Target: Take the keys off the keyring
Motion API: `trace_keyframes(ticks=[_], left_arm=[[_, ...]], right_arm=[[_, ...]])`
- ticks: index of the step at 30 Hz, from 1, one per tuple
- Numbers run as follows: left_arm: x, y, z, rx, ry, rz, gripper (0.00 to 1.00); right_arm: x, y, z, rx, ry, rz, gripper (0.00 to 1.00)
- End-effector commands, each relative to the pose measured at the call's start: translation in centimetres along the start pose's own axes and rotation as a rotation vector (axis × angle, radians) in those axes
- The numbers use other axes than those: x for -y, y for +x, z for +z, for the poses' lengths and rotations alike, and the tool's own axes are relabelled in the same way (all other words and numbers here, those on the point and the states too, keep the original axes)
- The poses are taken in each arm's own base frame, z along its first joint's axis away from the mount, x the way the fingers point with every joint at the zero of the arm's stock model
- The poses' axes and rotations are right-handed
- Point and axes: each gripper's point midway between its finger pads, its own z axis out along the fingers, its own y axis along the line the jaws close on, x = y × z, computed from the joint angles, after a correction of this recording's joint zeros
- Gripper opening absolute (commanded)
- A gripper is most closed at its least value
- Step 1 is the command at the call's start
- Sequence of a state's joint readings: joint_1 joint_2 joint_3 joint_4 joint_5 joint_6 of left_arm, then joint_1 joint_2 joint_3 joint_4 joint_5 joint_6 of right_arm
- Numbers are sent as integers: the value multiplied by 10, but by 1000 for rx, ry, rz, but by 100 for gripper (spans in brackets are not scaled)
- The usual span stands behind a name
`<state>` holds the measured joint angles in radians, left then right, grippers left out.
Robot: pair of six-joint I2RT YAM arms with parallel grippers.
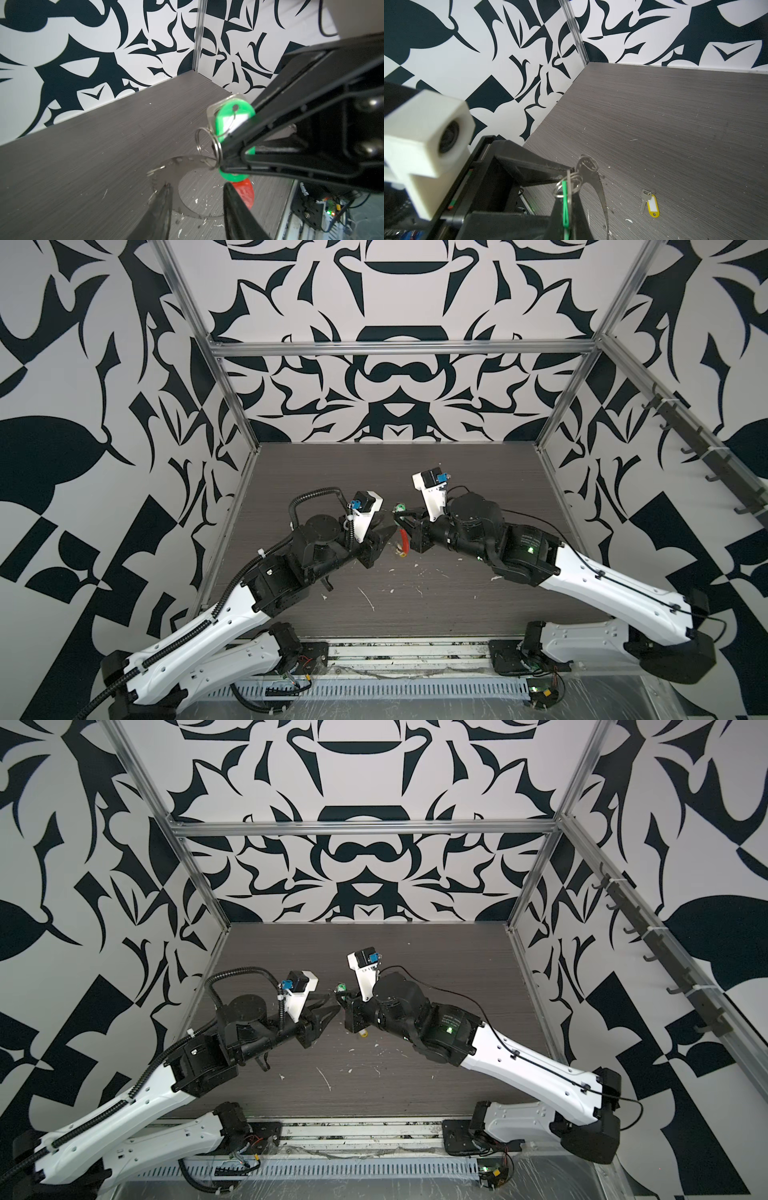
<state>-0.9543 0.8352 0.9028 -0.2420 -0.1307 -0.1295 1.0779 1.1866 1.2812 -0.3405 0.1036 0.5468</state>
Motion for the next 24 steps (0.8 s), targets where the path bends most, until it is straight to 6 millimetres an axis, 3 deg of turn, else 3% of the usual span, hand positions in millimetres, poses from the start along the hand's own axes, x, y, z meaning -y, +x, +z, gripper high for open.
trace_keyframes(ticks=[1,11,16,24], left_arm=[[-2,-16,-10,38,-18,16,42],[12,-41,-25,111,58,18,44],[11,-41,-20,105,49,19,50],[11,-57,-23,170,44,27,51]], right_arm=[[-13,-13,-14,47,-55,2,0],[-11,-12,-15,49,-52,1,0],[-13,-13,-15,51,-61,2,0],[-13,-12,-15,50,-63,3,0]])
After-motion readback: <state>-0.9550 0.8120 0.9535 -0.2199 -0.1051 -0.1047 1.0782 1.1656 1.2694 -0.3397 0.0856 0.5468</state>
